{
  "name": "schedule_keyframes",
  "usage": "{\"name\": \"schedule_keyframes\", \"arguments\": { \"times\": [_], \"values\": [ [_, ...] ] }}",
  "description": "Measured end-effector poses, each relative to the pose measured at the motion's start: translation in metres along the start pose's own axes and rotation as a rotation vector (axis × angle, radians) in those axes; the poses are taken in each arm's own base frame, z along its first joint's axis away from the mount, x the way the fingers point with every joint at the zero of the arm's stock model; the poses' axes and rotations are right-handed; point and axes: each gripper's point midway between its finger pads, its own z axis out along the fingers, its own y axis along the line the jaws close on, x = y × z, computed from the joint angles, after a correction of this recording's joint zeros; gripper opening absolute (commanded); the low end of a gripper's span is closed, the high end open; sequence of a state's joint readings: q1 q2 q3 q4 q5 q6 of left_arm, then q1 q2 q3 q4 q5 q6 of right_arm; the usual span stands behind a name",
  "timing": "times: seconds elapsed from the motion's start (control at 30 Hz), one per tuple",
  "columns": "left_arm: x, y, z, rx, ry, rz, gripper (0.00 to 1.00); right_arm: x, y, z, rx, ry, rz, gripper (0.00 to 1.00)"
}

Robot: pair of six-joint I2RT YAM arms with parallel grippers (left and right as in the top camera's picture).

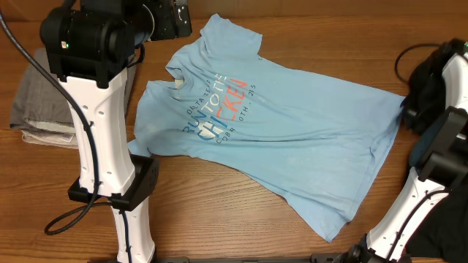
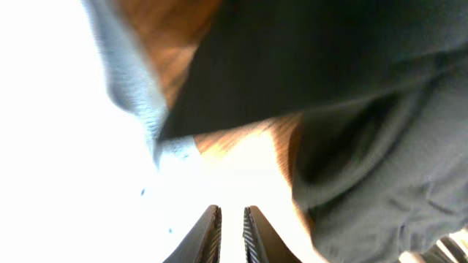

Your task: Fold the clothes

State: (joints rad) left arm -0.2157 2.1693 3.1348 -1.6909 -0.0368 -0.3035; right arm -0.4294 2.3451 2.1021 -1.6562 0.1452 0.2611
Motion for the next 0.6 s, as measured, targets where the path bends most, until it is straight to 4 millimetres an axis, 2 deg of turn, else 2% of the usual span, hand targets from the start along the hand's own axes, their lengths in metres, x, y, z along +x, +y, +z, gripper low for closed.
{"name": "schedule_keyframes", "arguments": {
  "times": [0.03, 0.13, 0.2, 0.3, 0.43, 0.53, 0.6],
  "values": [
    [0.0, 0.0, 0.0, 0.0, 0.0, 0.0, 1.0, 0.0, 0.006, -0.013, -0.037, -0.013, -0.004, 0.15],
    [0.0, 0.0, 0.0, 0.0, 0.0, 0.0, 1.0, 0.0, 0.026, -0.034, -0.147, -0.046, -0.033, 0.12],
    [0.0, 0.0, 0.0, 0.0, 0.0, 0.0, 1.0, 0.009, 0.041, -0.043, -0.208, -0.041, -0.061, 0.07],
    [0.0, 0.0, 0.0, 0.0, 0.0, 0.0, 1.0, 0.021, 0.062, -0.055, -0.252, -0.049, -0.097, 0.05],
    [0.0, 0.0, 0.0, 0.0, 0.0, 0.0, 1.0, 0.049, 0.073, -0.056, -0.229, -0.026, -0.123, 0.04],
    [0.0, 0.0, 0.0, 0.0, 0.0, 0.0, 1.0, 0.072, 0.067, -0.047, -0.183, 0.005, -0.126, 0.04],
    [0.0, 0.0, 0.0, 0.0, 0.0, 0.0, 1.0, 0.077, 0.063, -0.038, -0.172, -0.002, -0.119, 0.04]
  ]
}}
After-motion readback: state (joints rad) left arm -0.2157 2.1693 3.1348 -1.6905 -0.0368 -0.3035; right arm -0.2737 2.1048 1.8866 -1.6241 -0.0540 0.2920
